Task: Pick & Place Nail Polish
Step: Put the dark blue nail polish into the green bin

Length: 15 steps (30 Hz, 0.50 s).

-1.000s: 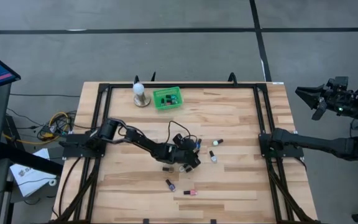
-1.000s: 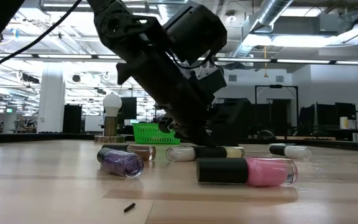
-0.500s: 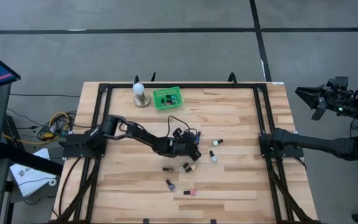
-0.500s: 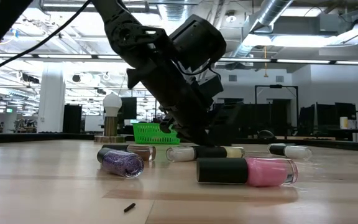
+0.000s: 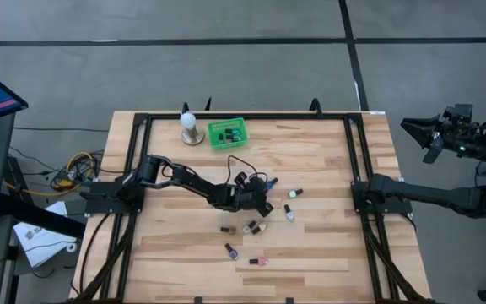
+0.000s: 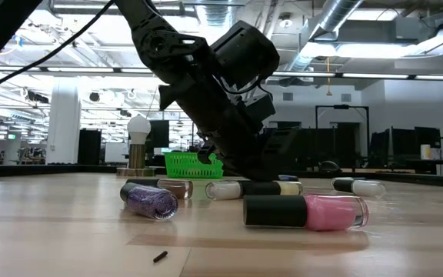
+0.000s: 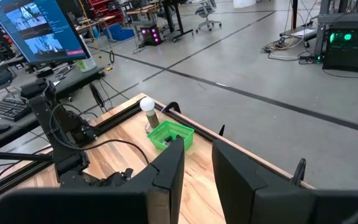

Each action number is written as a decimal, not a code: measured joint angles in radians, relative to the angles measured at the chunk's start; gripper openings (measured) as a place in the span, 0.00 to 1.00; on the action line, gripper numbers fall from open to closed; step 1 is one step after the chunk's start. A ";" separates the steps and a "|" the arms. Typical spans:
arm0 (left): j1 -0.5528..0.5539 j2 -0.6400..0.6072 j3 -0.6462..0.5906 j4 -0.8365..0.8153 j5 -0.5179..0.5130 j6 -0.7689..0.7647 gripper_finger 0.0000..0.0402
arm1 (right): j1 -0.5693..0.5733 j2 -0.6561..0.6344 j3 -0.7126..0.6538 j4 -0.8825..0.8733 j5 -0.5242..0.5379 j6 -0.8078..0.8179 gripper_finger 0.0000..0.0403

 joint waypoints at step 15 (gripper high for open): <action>-0.027 -0.150 -0.004 -0.017 0.056 0.225 0.45 | 0.000 0.000 0.000 -0.054 0.000 0.000 0.19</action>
